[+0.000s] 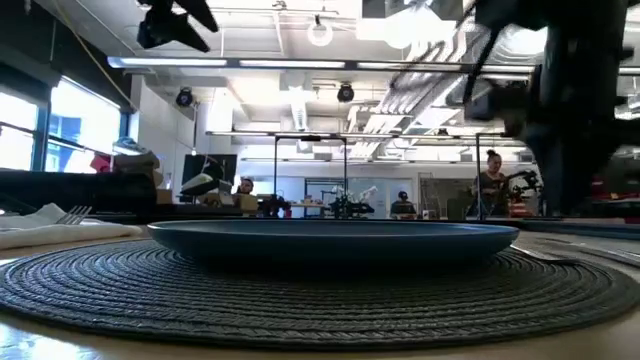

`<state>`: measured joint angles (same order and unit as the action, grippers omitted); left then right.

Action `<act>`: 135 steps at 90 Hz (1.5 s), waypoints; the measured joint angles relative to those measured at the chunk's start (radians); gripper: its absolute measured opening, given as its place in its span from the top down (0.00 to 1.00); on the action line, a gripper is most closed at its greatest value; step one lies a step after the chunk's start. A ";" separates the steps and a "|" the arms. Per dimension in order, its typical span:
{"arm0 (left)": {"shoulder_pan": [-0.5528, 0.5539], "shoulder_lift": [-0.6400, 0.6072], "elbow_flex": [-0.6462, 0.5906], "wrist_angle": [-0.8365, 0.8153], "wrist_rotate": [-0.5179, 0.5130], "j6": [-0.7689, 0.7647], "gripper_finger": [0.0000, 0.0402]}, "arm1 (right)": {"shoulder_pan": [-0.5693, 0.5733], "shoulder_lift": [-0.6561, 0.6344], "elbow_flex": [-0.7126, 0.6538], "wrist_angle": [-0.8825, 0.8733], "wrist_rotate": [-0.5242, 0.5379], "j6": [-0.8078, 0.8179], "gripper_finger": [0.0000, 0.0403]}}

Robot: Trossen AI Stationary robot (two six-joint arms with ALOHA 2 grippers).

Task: Set table place
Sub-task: Move the silver table knife to the right of the silver spoon

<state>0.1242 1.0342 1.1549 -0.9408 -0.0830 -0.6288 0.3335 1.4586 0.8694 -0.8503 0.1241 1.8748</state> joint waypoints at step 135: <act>-0.075 0.000 -0.127 -0.098 -0.010 -0.128 0.60 | -0.027 0.003 -0.210 0.382 -0.020 -0.129 1.00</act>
<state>0.0494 1.0340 1.0275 -1.0389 -0.0929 -0.7567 0.3065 1.4616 0.6594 -0.4682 0.1040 1.7454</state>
